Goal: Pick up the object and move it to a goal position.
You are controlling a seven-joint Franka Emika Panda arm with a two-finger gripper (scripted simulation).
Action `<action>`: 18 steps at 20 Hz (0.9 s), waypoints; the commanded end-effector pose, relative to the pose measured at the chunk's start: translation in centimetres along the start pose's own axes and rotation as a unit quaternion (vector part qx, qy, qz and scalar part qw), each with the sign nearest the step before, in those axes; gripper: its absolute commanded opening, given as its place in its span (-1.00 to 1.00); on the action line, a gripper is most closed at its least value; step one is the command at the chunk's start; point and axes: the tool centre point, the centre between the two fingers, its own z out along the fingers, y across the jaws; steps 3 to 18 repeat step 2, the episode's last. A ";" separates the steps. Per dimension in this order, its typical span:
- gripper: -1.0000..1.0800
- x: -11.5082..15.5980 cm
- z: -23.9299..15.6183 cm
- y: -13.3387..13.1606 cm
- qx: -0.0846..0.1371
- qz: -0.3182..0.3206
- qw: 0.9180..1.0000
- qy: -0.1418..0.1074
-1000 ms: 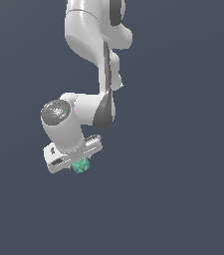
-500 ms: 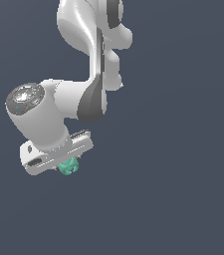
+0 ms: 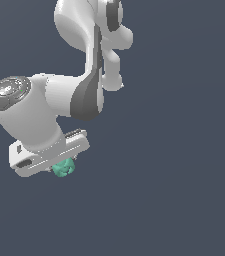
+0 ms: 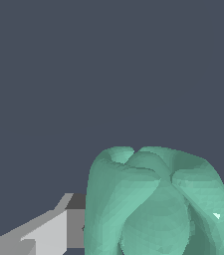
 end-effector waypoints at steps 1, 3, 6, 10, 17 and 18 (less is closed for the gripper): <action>-1.00 0.1 -0.1 0.1 0.000 0.000 1.000 0.000; -1.00 0.1 -0.2 0.1 0.000 0.000 1.000 0.000; -1.00 0.1 -0.2 0.1 0.000 0.000 1.000 0.000; -1.00 0.1 -0.2 0.1 0.000 0.000 1.000 0.000; -1.00 0.1 -0.2 0.1 0.000 0.000 1.000 0.000; -1.00 0.1 -0.2 0.1 0.000 0.000 1.000 0.000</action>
